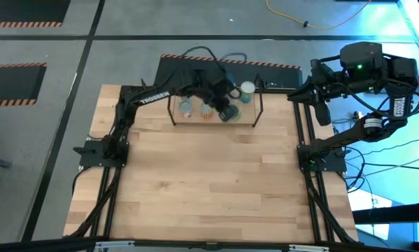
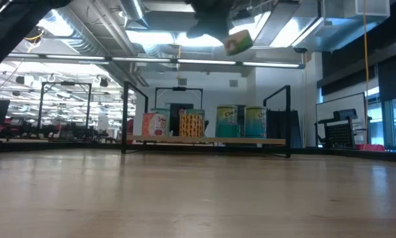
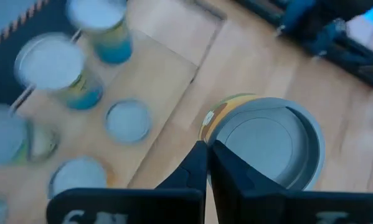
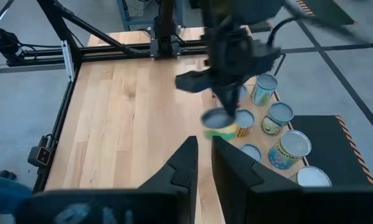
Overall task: Pick and place cans onto a shelf
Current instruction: Put the green can on the shelf aligned with the light blue can
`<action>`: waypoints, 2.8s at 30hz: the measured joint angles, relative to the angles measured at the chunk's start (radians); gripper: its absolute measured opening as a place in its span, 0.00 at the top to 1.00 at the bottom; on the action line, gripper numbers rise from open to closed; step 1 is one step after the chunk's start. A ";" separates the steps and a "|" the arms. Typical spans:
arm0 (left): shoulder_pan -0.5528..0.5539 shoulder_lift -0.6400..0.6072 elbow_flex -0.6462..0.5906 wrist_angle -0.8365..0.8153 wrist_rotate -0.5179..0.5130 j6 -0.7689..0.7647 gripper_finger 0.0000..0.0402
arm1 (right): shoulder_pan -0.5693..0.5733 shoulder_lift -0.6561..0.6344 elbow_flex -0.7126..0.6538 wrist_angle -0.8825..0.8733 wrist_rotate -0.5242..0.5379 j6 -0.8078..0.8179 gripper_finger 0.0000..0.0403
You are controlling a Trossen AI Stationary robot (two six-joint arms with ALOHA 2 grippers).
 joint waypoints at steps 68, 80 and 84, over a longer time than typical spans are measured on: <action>0.109 0.241 -0.191 0.470 -0.042 0.134 1.00 | 0.000 0.001 0.000 0.000 0.000 -0.025 0.88; 0.109 0.241 -0.269 0.528 -0.040 0.121 1.00 | 0.000 0.001 0.000 0.000 0.000 -0.026 0.88; 0.109 0.241 -0.270 0.554 -0.039 0.122 1.00 | 0.000 0.001 0.000 0.000 0.000 -0.026 0.88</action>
